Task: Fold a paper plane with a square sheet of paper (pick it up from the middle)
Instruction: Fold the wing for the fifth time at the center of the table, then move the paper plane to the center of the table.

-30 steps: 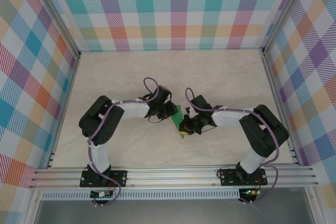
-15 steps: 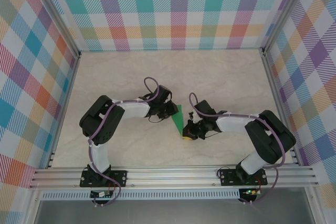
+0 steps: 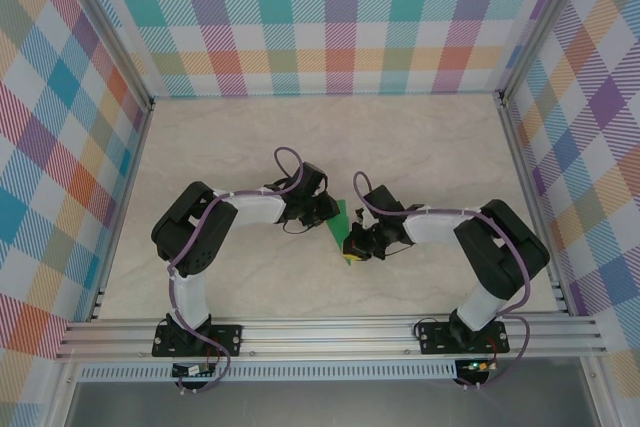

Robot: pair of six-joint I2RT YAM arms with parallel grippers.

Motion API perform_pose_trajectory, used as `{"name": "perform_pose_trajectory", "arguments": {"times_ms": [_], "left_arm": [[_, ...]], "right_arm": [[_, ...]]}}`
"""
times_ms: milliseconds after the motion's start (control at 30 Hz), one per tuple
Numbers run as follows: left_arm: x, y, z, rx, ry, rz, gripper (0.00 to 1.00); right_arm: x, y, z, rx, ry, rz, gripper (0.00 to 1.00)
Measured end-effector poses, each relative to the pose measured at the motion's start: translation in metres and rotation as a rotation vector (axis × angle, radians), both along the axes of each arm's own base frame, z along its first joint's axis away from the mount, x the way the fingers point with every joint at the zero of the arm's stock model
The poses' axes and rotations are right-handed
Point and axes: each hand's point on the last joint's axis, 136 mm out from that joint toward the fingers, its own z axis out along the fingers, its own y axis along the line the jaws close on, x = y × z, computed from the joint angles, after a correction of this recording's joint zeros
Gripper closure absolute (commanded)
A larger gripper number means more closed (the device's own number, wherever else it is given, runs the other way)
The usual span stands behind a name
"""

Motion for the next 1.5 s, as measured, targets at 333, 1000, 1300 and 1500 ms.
{"name": "perform_pose_trajectory", "arguments": {"times_ms": [333, 1000, 1300, 1500], "left_arm": [[0.000, 0.000, 0.000, -0.002, 0.001, -0.002, 0.79], [-0.030, 0.025, 0.050, 0.424, -0.079, -0.035, 0.29], [-0.032, 0.005, 0.060, 0.425, -0.078, -0.027, 0.30], [-0.034, -0.001, 0.041, 0.452, -0.043, -0.034, 0.30]], "right_arm": [[0.000, -0.010, 0.001, -0.028, -0.036, -0.025, 1.00], [0.040, -0.069, 0.041, -0.160, -0.207, -0.253, 0.70], [0.042, -0.072, 0.049, -0.145, -0.240, -0.264, 0.71], [0.038, -0.076, 0.046, -0.156, -0.242, -0.265, 0.69]]}}
